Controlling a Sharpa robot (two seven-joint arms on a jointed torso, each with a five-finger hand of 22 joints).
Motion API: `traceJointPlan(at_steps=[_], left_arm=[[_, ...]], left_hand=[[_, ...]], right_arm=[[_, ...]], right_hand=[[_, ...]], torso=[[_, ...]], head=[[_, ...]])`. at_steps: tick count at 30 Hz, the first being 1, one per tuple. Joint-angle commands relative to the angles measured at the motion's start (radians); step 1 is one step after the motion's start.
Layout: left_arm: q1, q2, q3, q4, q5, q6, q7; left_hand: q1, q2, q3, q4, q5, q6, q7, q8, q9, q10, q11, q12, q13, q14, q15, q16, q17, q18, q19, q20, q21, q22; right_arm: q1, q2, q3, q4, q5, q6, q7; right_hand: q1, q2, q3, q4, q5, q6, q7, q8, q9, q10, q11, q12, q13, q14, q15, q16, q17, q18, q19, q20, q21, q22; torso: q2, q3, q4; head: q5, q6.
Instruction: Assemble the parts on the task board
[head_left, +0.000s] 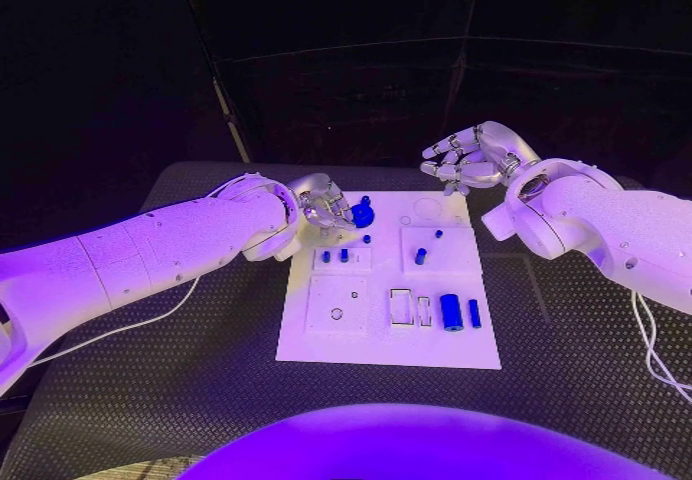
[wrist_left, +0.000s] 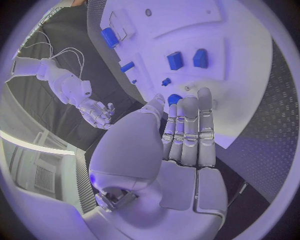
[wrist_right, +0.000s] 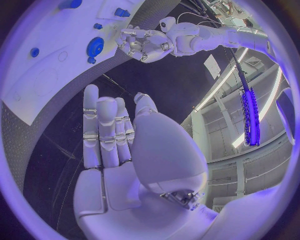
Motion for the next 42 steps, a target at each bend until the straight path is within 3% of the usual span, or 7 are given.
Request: traceJointPlan(at_steps=[1,5,10,14,16,21,42], left_arm=[[0.002,0.021,-0.003,-0.013,-0.12,-0.063,0.231],[0.002,0.042,-0.015,-0.03,-0.218,-0.052,0.273],[0.002,0.074,-0.035,-0.068,-0.329,-0.035,0.298],[0.002,0.093,-0.042,-0.097,-0.375,-0.016,0.298],[0.002,0.105,-0.044,-0.114,-0.4,-0.006,0.294],[0.002,0.128,-0.045,-0.14,-0.436,0.013,0.274],[0.001,0.177,-0.045,-0.197,-0.502,0.119,0.216]], left_hand=[[0.039,-0.033,0.022,-0.021,0.003,0.027,-0.006,-0.042,-0.05,0.012,0.004,-0.073,-0.075,-0.011,0.004,-0.029,-0.034,0.009,-0.001,0.003,-0.028,-0.022],[0.041,-0.06,0.029,-0.026,0.002,0.052,-0.017,-0.088,-0.098,0.02,0.013,-0.145,-0.148,0.011,0.009,-0.038,-0.062,0.009,0.021,0.006,-0.041,-0.037],[0.036,-0.07,0.028,-0.038,0.003,0.09,-0.019,-0.14,-0.15,0.051,0.011,-0.212,-0.226,0.087,0.006,-0.006,-0.087,0.014,0.092,-0.005,-0.027,-0.04],[0.027,-0.071,0.025,-0.043,0.003,0.109,-0.022,-0.166,-0.177,0.065,0.006,-0.246,-0.266,0.238,-0.003,0.234,0.114,0.013,0.17,-0.014,0.019,-0.017],[0.022,-0.071,0.024,-0.046,0.003,0.119,-0.022,-0.18,-0.191,0.077,0.005,-0.264,-0.288,0.29,-0.008,0.345,0.216,-0.008,0.24,-0.018,0.15,0.086],[0.015,-0.072,0.018,-0.049,0.003,0.129,-0.027,-0.198,-0.208,0.083,0.001,-0.285,-0.313,0.335,-0.011,0.451,0.317,-0.03,0.306,-0.023,0.286,0.195],[0.019,-0.052,0.039,-0.054,0.004,0.197,-0.037,-0.203,-0.225,0.164,-0.014,-0.289,-0.336,0.362,-0.025,0.507,0.352,-0.055,0.37,-0.034,0.434,0.32]], right_arm=[[0.001,0.003,0.001,0.0,-0.001,0.004,0.01],[0.001,0.005,0.001,0.0,-0.001,0.004,0.01],[0.001,0.008,0.001,0.0,-0.001,0.006,0.01],[0.001,0.009,0.001,0.0,-0.001,0.007,0.01],[0.001,0.01,0.001,0.0,-0.001,0.007,0.01],[0.001,0.012,0.001,0.0,-0.001,0.008,0.009],[0.001,0.017,0.001,-0.002,-0.001,0.01,0.01]], right_hand=[[0.005,0.0,0.003,0.0,0.003,-0.005,-0.002,0.003,-0.001,-0.009,0.0,0.005,-0.001,-0.002,-0.004,-0.006,-0.002,0.012,0.009,0.0,-0.007,-0.001],[0.005,0.0,0.003,0.0,0.003,-0.005,-0.002,0.003,-0.001,-0.009,0.0,0.005,-0.001,-0.002,-0.004,-0.006,-0.002,0.012,0.009,0.0,-0.007,-0.001],[0.005,0.0,0.003,0.0,0.003,-0.005,-0.002,0.003,-0.001,-0.009,0.0,0.005,-0.001,-0.002,-0.004,-0.006,-0.002,0.012,0.009,0.0,-0.007,-0.001],[0.004,0.0,0.004,0.001,0.003,-0.005,-0.002,0.003,-0.001,-0.009,0.0,0.005,-0.002,-0.002,-0.003,-0.006,0.0,0.012,0.009,0.0,-0.007,-0.001],[0.003,0.001,0.004,0.002,0.004,-0.006,-0.002,0.003,-0.001,-0.009,0.0,0.005,-0.002,-0.002,-0.003,-0.006,0.001,0.012,0.009,0.0,-0.008,-0.002],[0.003,0.001,0.004,0.002,0.004,-0.006,-0.002,0.003,-0.001,-0.009,0.0,0.005,-0.002,-0.002,-0.003,-0.006,0.001,0.012,0.009,0.0,-0.008,-0.002],[0.003,0.001,0.004,0.002,0.004,-0.006,-0.002,0.003,-0.001,-0.009,0.0,0.005,-0.002,-0.002,-0.003,-0.006,0.001,0.012,0.009,0.0,-0.008,-0.002]], torso=[[0.001,-0.0012,-0.0019],[0.001,-0.0001,-0.0012],[0.001,-0.0003,-0.0006],[0.001,-0.0012,-0.0014],[0.0,-0.0008,-0.0004],[0.001,-0.0009,-0.0004],[0.0,-0.0012,0.0008]], head=[[-0.005,0.0],[-0.007,0.0],[-0.011,0.0],[-0.012,0.0],[-0.014,0.0],[-0.015,0.0],[-0.021,0.0]])
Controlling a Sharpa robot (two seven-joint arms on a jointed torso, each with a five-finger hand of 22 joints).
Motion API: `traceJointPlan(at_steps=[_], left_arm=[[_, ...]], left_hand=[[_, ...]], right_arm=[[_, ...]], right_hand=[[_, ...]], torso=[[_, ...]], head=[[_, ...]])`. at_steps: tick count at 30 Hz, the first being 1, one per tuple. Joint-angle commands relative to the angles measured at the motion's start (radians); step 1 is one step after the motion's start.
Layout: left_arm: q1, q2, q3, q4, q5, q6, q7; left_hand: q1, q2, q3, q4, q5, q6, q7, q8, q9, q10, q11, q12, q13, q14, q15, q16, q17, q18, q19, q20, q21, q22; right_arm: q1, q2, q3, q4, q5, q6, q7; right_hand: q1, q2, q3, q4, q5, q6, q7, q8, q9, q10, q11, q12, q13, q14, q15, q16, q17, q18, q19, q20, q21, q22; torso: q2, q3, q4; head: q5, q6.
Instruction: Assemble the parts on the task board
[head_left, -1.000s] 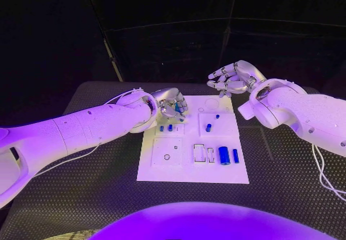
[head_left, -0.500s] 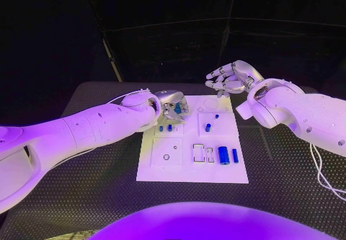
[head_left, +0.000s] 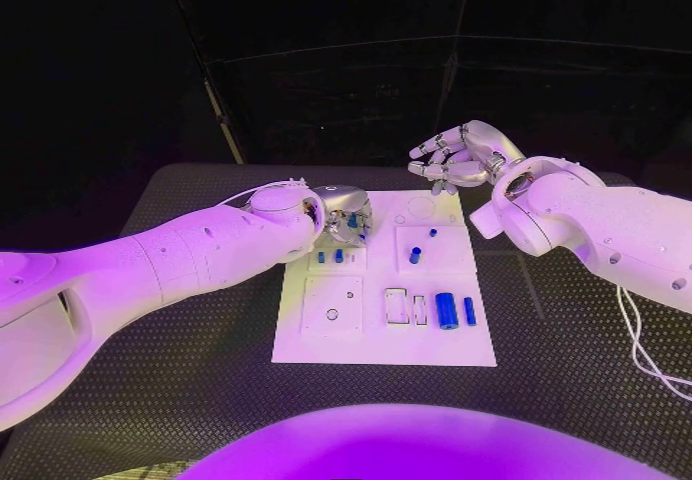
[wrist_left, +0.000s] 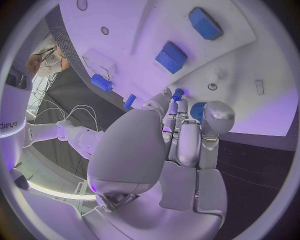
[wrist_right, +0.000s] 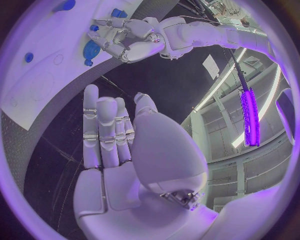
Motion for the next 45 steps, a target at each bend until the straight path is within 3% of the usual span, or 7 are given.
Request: traceJointPlan(at_steps=[1,13,28,34,38,45], left_arm=[[0.001,0.004,0.001,-0.004,-0.022,0.038,-0.017],[0.0,0.015,0.001,-0.02,-0.035,0.042,-0.031],[0.0,0.025,0.001,-0.032,-0.036,0.06,-0.045],[-0.002,0.02,0.001,-0.027,-0.036,0.012,-0.035],[-0.004,0.006,0.003,-0.011,-0.036,-0.04,-0.022],[-0.006,-0.019,0.023,0.021,-0.019,-0.094,-0.011]], left_hand=[[0.003,0.01,0.007,0.0,0.004,0.011,0.0,0.001,-0.002,0.011,0.0,0.001,-0.002,0.024,-0.01,0.006,-0.001,-0.008,0.009,-0.002,0.007,0.003],[0.021,0.024,0.049,-0.006,0.005,0.027,0.008,-0.012,-0.012,0.033,-0.002,-0.026,-0.016,0.026,-0.012,0.011,-0.003,-0.013,0.014,-0.005,0.032,0.028],[0.028,0.017,0.103,-0.015,0.005,0.034,0.014,-0.032,-0.026,0.052,0.0,-0.059,-0.02,0.026,-0.01,0.017,-0.008,-0.015,0.014,-0.002,0.046,0.048],[0.043,0.026,0.156,-0.034,0.005,0.08,0.011,-0.022,-0.025,0.109,-0.011,-0.063,-0.015,0.028,-0.019,0.021,-0.009,-0.019,0.022,-0.009,0.074,0.073],[0.032,0.017,0.193,-0.044,0.005,0.095,0.012,-0.028,-0.03,0.131,-0.013,-0.086,-0.015,0.028,-0.02,0.022,-0.016,-0.022,0.025,-0.012,0.086,0.087],[0.019,0.007,0.215,-0.051,0.005,0.1,0.014,-0.035,-0.034,0.14,-0.01,-0.107,-0.016,0.028,-0.019,0.022,-0.02,-0.023,0.026,-0.012,0.092,0.094]], right_arm=[[0.002,0.001,0.001,0.001,-0.001,0.006,0.01],[0.002,0.0,0.001,0.002,-0.001,0.005,0.009],[0.002,0.001,0.001,0.001,-0.001,0.006,0.009],[0.002,0.001,0.001,0.002,-0.001,0.006,0.01],[0.002,0.0,0.001,0.002,-0.001,0.006,0.01],[0.001,0.0,0.001,0.002,-0.001,0.006,0.012]], right_hand=[[0.003,0.001,0.004,0.002,0.004,-0.006,-0.002,0.003,-0.001,-0.009,0.0,0.005,-0.001,-0.002,-0.003,-0.006,0.001,0.012,0.009,0.0,-0.004,-0.001],[0.003,0.001,0.004,0.002,0.004,-0.006,-0.002,0.003,-0.001,-0.009,0.0,0.005,-0.001,-0.002,-0.003,-0.006,0.001,0.012,0.009,0.0,-0.004,-0.001],[0.004,0.001,0.006,0.002,0.005,-0.006,-0.002,0.004,-0.001,-0.009,0.0,0.006,-0.002,-0.001,-0.003,-0.005,0.003,0.012,0.009,0.0,-0.004,-0.001],[0.004,0.001,0.006,0.002,0.005,-0.006,-0.002,0.004,-0.001,-0.009,0.0,0.006,-0.002,-0.001,-0.003,-0.005,0.003,0.012,0.009,0.0,-0.004,-0.001],[0.004,0.001,0.006,0.002,0.005,-0.006,-0.002,0.004,-0.001,-0.009,0.0,0.006,-0.002,-0.001,-0.003,-0.005,0.003,0.012,0.009,0.0,-0.004,-0.001],[0.004,0.001,0.006,0.002,0.005,-0.006,-0.002,0.004,-0.001,-0.009,0.0,0.006,-0.002,-0.001,-0.003,-0.005,0.003,0.012,0.009,0.0,-0.004,-0.001]], torso=[[-0.001,0.0001,0.0006],[0.0,0.0002,0.0007],[-0.002,0.0004,0.001],[-0.002,0.0007,0.0016],[-0.002,-0.0004,0.0019],[-0.002,0.001,0.0022]], head=[[-0.001,0.0],[-0.003,0.0],[-0.004,0.0],[-0.004,0.0],[-0.004,0.0],[-0.003,0.0]])
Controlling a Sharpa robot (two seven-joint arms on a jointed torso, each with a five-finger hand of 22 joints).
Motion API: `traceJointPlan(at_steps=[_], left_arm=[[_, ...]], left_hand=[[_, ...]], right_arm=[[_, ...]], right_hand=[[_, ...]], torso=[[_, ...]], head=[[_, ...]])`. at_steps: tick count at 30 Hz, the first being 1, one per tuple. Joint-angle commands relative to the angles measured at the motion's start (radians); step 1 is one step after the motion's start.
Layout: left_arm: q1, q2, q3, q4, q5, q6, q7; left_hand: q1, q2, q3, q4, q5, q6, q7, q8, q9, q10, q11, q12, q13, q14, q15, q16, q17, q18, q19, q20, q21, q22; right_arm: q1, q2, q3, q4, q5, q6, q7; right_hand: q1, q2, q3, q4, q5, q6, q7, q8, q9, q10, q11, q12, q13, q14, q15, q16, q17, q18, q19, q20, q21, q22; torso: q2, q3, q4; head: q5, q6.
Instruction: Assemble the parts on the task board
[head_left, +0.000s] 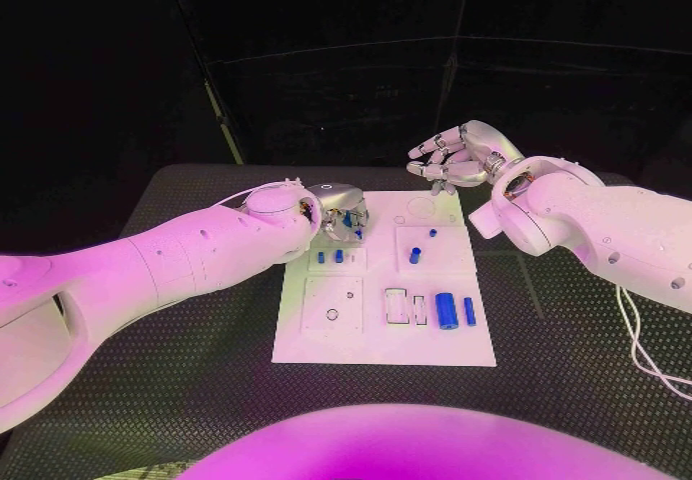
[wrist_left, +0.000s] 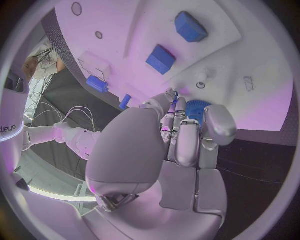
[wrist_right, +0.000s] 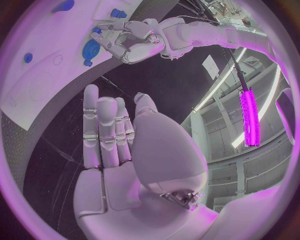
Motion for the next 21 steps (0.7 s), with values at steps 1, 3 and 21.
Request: traceJointPlan(at_steps=[1,3,21], left_arm=[[0.003,-0.008,0.01,0.016,0.01,-0.07,0.015],[0.002,-0.015,0.018,0.026,0.015,-0.08,0.016],[-0.017,-0.131,0.081,0.108,0.067,-0.036,-0.007]], left_hand=[[-0.005,-0.006,0.01,0.0,0.001,0.008,0.001,-0.004,-0.003,0.008,0.0,-0.008,0.0,0.028,-0.004,0.007,-0.002,-0.013,0.006,0.0,0.008,0.003],[-0.009,-0.008,0.015,-0.002,0.001,0.008,0.002,-0.007,-0.004,0.009,0.001,-0.014,0.0,0.028,-0.003,0.007,-0.004,-0.013,0.006,0.0,0.008,0.004],[-0.031,-0.021,0.032,-0.003,0.0,0.011,0.005,-0.017,-0.009,0.016,0.005,-0.037,0.001,0.027,-0.001,0.007,-0.011,-0.013,0.005,0.003,0.008,0.008]], right_arm=[[0.002,0.0,0.001,0.002,-0.001,0.004,0.011],[0.002,-0.001,0.001,0.002,-0.001,0.004,0.011],[0.001,-0.007,0.001,0.004,-0.001,0.004,0.011]], right_hand=[[0.004,0.001,0.006,0.002,0.005,-0.006,-0.002,0.004,-0.001,-0.009,0.0,0.006,-0.001,-0.001,-0.003,-0.005,0.001,0.012,0.009,0.0,-0.005,-0.002],[0.004,0.001,0.006,0.002,0.005,-0.006,-0.002,0.004,-0.001,-0.009,0.0,0.006,-0.001,-0.001,-0.003,-0.005,0.001,0.012,0.009,0.0,-0.005,-0.002],[0.004,0.002,0.008,0.002,0.006,-0.005,-0.002,0.005,0.0,-0.009,-0.001,0.007,-0.002,0.0,-0.003,-0.003,0.003,0.012,0.01,0.0,-0.005,-0.002]], torso=[[0.0,0.0004,0.0004],[0.001,-0.0003,0.0004],[0.0,0.0007,0.0005]], head=[[0.0,0.0],[0.001,0.0],[0.003,0.0]])
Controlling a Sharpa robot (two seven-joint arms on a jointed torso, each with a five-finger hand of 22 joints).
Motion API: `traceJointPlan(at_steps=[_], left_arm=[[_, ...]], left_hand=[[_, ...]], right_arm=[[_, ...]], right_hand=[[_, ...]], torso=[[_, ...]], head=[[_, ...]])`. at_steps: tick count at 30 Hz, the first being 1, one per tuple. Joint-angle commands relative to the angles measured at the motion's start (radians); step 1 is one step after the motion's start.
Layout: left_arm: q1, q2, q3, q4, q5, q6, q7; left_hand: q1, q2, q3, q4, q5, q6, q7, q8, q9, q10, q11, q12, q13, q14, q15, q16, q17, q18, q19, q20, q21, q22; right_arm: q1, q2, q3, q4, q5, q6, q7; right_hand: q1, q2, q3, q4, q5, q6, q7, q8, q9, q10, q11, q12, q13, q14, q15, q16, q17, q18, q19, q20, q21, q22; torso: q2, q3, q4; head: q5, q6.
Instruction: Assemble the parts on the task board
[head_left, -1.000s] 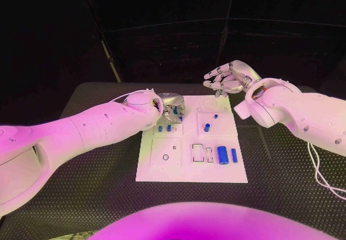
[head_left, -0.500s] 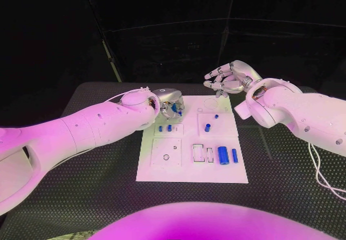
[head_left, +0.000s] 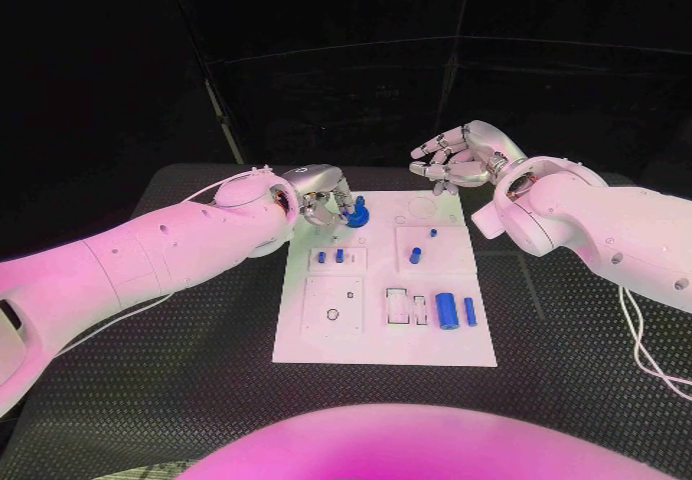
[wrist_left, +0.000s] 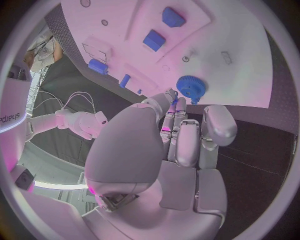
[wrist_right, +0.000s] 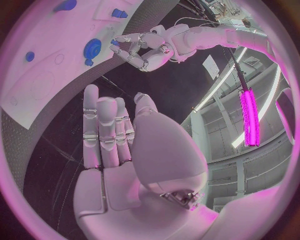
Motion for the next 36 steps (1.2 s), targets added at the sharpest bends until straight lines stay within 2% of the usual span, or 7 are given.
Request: traceJointPlan(at_steps=[1,8,13,23,36], left_arm=[[-0.001,-0.015,0.002,0.009,0.027,0.03,-0.013],[-0.009,-0.037,0.002,0.011,0.031,0.051,-0.024],[-0.013,-0.036,0.002,0.009,0.031,0.065,-0.025],[-0.023,-0.031,0.002,0.009,0.032,0.088,-0.024],[-0.027,-0.029,0.002,0.008,0.032,0.115,-0.031]], left_hand=[[-0.013,-0.003,0.007,-0.001,0.0,0.007,0.001,-0.006,-0.001,0.007,-0.002,-0.007,0.0,0.027,-0.001,0.003,-0.002,-0.014,0.005,0.003,0.005,0.002],[-0.017,-0.005,0.008,0.0,0.0,0.008,0.001,-0.007,-0.002,0.009,-0.002,-0.01,0.001,0.027,-0.001,0.003,-0.002,-0.014,0.005,0.003,0.005,0.003],[-0.02,-0.007,0.009,0.0,0.0,0.008,0.001,-0.008,-0.002,0.01,-0.001,-0.012,0.001,0.026,0.0,0.003,-0.003,-0.014,0.004,0.004,0.004,0.003],[-0.023,-0.007,0.009,0.001,0.0,0.009,0.0,-0.009,-0.002,0.011,-0.002,-0.013,0.001,0.026,0.0,0.002,-0.004,-0.013,0.004,0.004,0.004,0.003],[-0.024,-0.008,0.009,0.001,-0.001,0.01,0.0,-0.009,-0.002,0.013,-0.002,-0.014,0.001,0.026,-0.001,0.003,-0.004,-0.013,0.004,0.004,0.004,0.003]], right_arm=[[0.002,0.0,0.001,0.002,-0.001,0.004,0.009],[0.002,-0.001,0.001,0.002,-0.001,0.005,0.009],[0.002,-0.002,0.001,0.003,-0.001,0.005,0.008],[0.002,-0.002,0.001,0.003,-0.001,0.005,0.008],[0.002,-0.002,0.001,0.003,-0.001,0.005,0.008]], right_hand=[[0.004,0.002,0.005,0.0,0.006,-0.005,-0.002,0.005,0.0,-0.009,-0.001,0.007,-0.002,0.0,-0.003,-0.003,0.002,0.012,0.01,0.0,-0.005,-0.001],[0.004,0.002,0.005,0.0,0.006,-0.005,-0.002,0.005,0.0,-0.009,-0.001,0.007,-0.002,0.0,-0.003,-0.003,0.002,0.012,0.01,0.0,-0.005,-0.001],[0.004,0.002,0.005,0.0,0.006,-0.005,-0.002,0.005,0.0,-0.009,-0.001,0.007,-0.002,0.0,-0.003,-0.003,0.002,0.012,0.01,0.0,-0.005,-0.001],[0.004,0.002,0.005,0.0,0.006,-0.005,-0.002,0.005,0.0,-0.009,-0.001,0.007,-0.002,0.0,-0.003,-0.003,0.002,0.012,0.01,0.0,-0.005,-0.001],[0.004,0.002,0.005,0.0,0.006,-0.005,-0.002,0.005,0.0,-0.009,-0.001,0.007,-0.002,0.0,-0.003,-0.003,0.002,0.012,0.01,0.0,-0.005,-0.001]], torso=[[0.0,0.0005,0.0002],[0.0,0.0,-0.0013],[0.0,0.0003,-0.0033],[0.0,0.0007,-0.0017],[0.0,-0.0003,-0.0016]], head=[[0.002,0.0],[0.005,0.0],[0.007,0.0],[0.005,0.0],[0.005,0.0]])
